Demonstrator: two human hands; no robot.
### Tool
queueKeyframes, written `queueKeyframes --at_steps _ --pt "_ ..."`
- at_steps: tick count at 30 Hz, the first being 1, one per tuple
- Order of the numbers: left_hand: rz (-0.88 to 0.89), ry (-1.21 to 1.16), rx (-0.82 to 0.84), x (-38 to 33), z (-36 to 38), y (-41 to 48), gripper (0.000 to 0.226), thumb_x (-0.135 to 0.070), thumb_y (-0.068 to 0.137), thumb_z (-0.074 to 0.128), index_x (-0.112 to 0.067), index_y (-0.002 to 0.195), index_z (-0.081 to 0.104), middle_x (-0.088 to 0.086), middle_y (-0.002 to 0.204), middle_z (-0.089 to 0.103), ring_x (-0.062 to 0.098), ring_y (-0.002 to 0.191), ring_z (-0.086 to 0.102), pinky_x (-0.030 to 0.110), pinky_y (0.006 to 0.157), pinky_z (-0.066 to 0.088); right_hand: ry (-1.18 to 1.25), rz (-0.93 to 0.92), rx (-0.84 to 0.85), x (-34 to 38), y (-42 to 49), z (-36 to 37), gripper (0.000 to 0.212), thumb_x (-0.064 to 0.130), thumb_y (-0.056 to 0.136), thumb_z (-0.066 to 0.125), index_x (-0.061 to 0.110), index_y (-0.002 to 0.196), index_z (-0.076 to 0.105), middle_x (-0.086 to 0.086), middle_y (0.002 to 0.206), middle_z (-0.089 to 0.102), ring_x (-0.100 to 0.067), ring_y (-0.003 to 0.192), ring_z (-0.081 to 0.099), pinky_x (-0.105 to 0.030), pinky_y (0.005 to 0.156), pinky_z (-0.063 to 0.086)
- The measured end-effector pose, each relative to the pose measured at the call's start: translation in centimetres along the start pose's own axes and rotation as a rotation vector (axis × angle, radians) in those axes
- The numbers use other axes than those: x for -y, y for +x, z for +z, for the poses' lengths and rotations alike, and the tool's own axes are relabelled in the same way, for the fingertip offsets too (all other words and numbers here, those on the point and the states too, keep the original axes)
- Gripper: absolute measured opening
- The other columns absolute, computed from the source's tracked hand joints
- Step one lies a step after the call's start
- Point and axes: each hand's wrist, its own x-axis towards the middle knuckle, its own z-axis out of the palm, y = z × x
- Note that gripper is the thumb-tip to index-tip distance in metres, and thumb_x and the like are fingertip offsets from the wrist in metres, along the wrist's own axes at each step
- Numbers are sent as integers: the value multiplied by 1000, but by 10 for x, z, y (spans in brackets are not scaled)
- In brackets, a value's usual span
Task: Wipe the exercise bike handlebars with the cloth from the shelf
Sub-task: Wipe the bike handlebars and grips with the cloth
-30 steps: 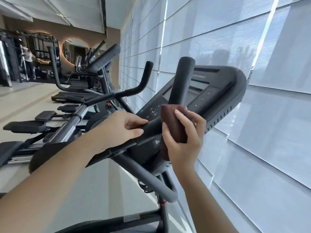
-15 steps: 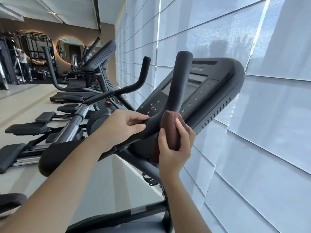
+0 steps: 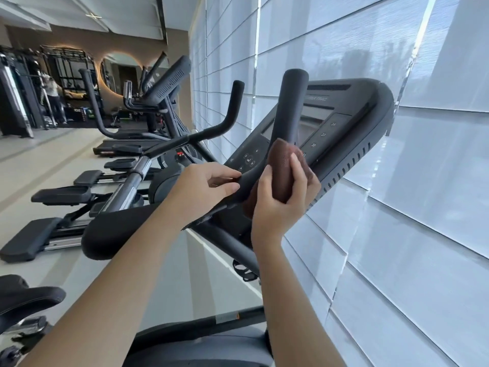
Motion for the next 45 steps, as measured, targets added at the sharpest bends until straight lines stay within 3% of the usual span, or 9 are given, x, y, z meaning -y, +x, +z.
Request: queueKeyframes --at_steps 4,11,14,17,22,29,35,40,45 --pt "69 127 -37 -3 4 0 27 -8 80 68 -20 105 69 -12 97 68 -4 91 63 13 85 47 9 -36 92 -12 -15 -15 34 16 74 69 12 107 64 -13 111 51 -4 109 49 -19 96 39" --pt "90 182 -255 -26 43 13 25 -5 80 68 -21 99 70 -21 89 64 -14 84 60 -1 75 40 199 13 187 -9 67 -11 34 18 75 70 15 109 64 -4 115 48 -2 110 48 -13 94 38" --pt "50 134 -320 -34 57 25 31 -3 79 68 -32 92 68 -22 86 68 -9 81 63 3 74 45 259 4 343 -8 116 5 35 19 77 70 17 111 64 -1 115 48 -4 110 48 -13 95 39" --pt "42 112 -404 -35 66 27 41 0 78 67 -40 86 64 -26 82 70 -5 81 65 6 74 47 344 45 454 -20 109 -1 36 21 77 69 19 112 63 1 114 49 -5 110 50 -15 95 39" --pt "-12 34 -441 -36 71 25 34 4 80 63 -28 90 69 -10 91 73 8 90 67 18 82 50 409 4 469 -44 65 -27 37 14 73 70 15 109 62 -14 114 50 -16 113 50 -20 98 38" --pt "-84 -24 -483 -45 75 23 35 9 78 60 -25 82 71 -12 81 74 4 81 68 12 68 50 499 -126 519 -38 116 -11 37 17 76 71 16 111 61 -17 116 51 -20 114 51 -23 99 40" --pt "-121 -52 -524 -44 72 27 25 2 71 65 -17 85 71 -4 85 75 10 81 69 16 67 52 596 -25 567 -37 130 14 39 17 77 69 17 115 61 -16 119 51 -18 118 49 -34 99 44" --pt "-157 -62 -521 -45 70 28 27 -6 65 64 -11 91 70 0 92 74 14 87 68 22 76 53 619 24 570 -59 82 -19 38 18 75 68 19 112 57 -19 117 51 -11 120 47 -20 101 36" --pt "-195 -44 -536 -46 69 27 27 -7 65 64 -8 92 68 2 86 74 14 81 68 23 74 54 638 -89 562 -53 106 -4 35 15 75 71 12 109 63 -18 118 50 -23 117 49 -29 101 40"
